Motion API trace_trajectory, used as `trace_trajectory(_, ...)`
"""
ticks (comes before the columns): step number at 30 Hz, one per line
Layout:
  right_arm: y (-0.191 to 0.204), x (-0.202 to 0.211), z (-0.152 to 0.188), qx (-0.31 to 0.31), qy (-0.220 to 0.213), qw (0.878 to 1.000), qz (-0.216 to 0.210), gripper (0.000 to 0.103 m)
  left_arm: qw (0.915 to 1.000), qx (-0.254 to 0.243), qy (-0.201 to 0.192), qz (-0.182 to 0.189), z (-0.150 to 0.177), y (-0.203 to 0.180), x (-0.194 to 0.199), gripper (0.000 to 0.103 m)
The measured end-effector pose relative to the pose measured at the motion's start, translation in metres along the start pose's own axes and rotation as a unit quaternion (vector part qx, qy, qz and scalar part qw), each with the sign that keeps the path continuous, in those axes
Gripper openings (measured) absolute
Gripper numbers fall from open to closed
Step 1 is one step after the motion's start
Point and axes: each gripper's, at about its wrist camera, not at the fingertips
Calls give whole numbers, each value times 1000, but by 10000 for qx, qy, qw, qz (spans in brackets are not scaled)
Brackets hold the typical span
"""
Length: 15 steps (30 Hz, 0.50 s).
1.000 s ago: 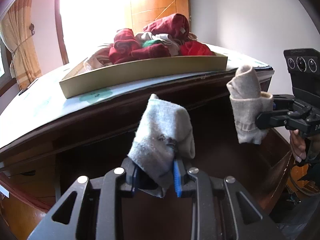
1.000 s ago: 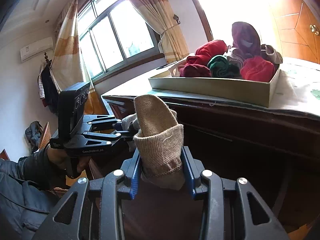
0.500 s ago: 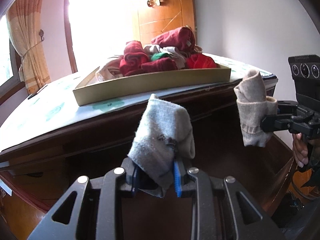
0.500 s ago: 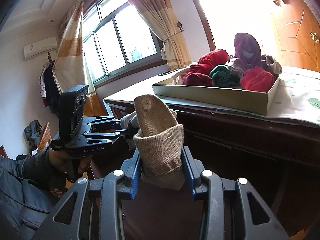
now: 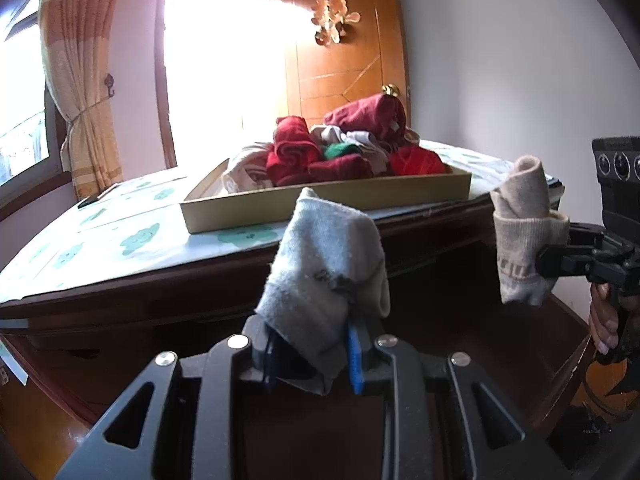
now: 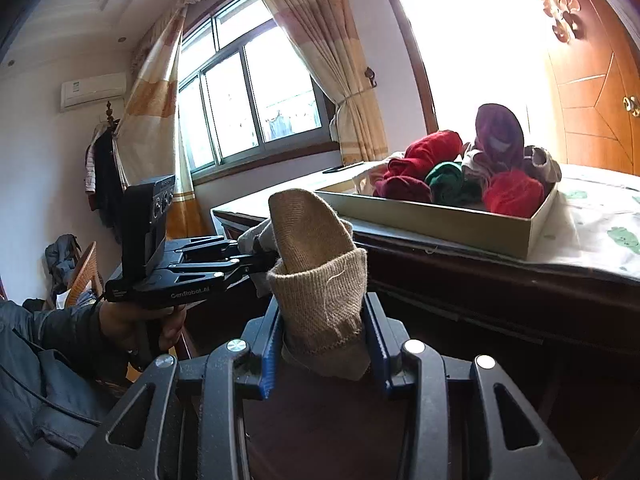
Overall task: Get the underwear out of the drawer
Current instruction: 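Carry both held socks over the beige tray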
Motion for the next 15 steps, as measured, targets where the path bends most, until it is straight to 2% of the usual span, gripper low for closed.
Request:
trace_trajectory(5, 1, 6, -2, 43, -188, 9998, 22, 40, 9998, 100, -172, -71, -2, 3, 4, 25)
trace_trajectory(15, 3, 12, -4, 94, -377, 9992, 122, 40, 9995, 120, -265, -118, -4, 2, 6, 25)
Point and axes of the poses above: each gripper's, at about its wrist camera, not at the fingertips, and x roughly against the way its jaws point, y to its left, z to its underside, and after that the axes turned 5 degrees about -z, right-handed
